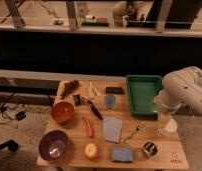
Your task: Place grapes in red bowl
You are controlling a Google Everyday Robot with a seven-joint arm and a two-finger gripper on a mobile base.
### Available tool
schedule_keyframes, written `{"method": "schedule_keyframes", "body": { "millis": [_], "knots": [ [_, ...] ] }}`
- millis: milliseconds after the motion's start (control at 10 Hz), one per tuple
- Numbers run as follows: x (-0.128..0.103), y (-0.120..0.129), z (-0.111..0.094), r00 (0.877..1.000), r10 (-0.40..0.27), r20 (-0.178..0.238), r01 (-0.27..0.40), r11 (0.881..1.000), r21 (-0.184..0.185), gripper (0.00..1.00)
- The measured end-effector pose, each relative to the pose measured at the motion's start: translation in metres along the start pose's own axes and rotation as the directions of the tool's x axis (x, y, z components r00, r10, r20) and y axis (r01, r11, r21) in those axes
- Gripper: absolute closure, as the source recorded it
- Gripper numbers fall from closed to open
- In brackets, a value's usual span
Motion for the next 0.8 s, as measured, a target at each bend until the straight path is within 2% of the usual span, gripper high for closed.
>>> {"method": "schedule_keyframes", "body": {
  "millis": [300, 400, 600, 800],
  "knots": [
    [0.000, 0.000, 0.000, 1.000, -0.001, 0.000, 0.001, 1.000, 0.001, 0.20],
    [-0.001, -0.003, -0.002, 1.000, -0.006, 0.003, 0.006, 1.000, 0.014, 0.20],
    [-0.004, -0.021, -0.007, 1.000, -0.028, 0.008, 0.027, 0.998, 0.057, 0.20],
    [-0.028, -0.042, -0.011, 0.996, -0.082, 0.028, 0.079, 0.991, 0.109, 0.20]
  ]
}}
